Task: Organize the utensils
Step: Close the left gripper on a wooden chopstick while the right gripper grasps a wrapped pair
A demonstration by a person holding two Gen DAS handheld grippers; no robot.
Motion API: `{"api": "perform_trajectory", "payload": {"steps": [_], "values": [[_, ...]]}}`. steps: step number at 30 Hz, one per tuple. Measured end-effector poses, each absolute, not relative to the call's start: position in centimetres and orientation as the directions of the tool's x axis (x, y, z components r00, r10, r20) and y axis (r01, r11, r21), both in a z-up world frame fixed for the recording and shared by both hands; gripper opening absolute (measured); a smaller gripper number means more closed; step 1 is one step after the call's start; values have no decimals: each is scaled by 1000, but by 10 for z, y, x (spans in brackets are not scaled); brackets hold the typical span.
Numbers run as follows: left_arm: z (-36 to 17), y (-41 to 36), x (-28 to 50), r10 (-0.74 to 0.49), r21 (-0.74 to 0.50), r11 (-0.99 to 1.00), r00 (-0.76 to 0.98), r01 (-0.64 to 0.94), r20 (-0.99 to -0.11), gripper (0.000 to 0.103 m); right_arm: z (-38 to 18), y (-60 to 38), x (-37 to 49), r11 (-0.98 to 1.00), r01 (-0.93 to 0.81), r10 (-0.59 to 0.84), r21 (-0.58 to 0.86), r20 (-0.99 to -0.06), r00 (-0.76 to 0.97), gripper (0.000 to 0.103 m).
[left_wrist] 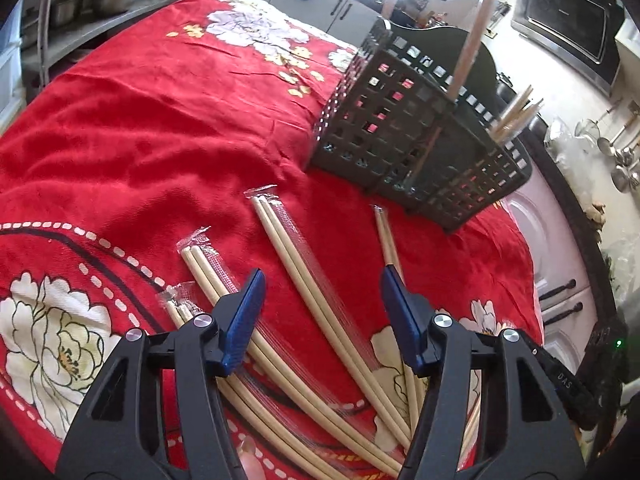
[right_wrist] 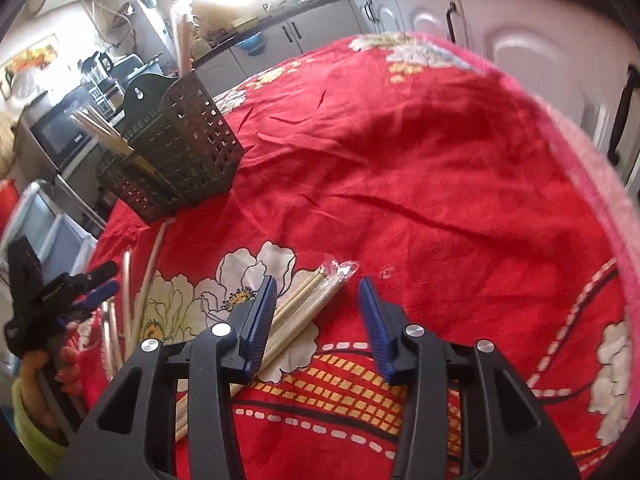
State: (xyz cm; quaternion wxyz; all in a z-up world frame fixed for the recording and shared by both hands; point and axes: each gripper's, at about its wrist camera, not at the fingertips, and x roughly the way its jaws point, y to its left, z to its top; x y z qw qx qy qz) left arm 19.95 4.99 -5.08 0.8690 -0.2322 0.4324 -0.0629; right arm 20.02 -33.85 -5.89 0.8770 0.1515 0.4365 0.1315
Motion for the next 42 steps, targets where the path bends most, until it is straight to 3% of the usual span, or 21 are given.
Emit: {"api": "perform_trajectory", "payload": {"steps": [9,12,36,42], "values": [[-54,50,205,-312,-470,877,619,-104,-720,53,-59,-336,207,907,-109,390,406,-714,582,41],[-54,51,207,-313,-475,873,622,-108,-717,56,-59,-336,209,902,-119,402,415,-709,580,27],[-56,56,219,-324,-501,856,627,-123,-708,60,-63,-310,208,834,-240,546,498,-678,491,29],[-56,59,221,-318,-497,858,627,-129,-712,64,-62,-309,199,826,-273,562,493,-686,463,25]]}}
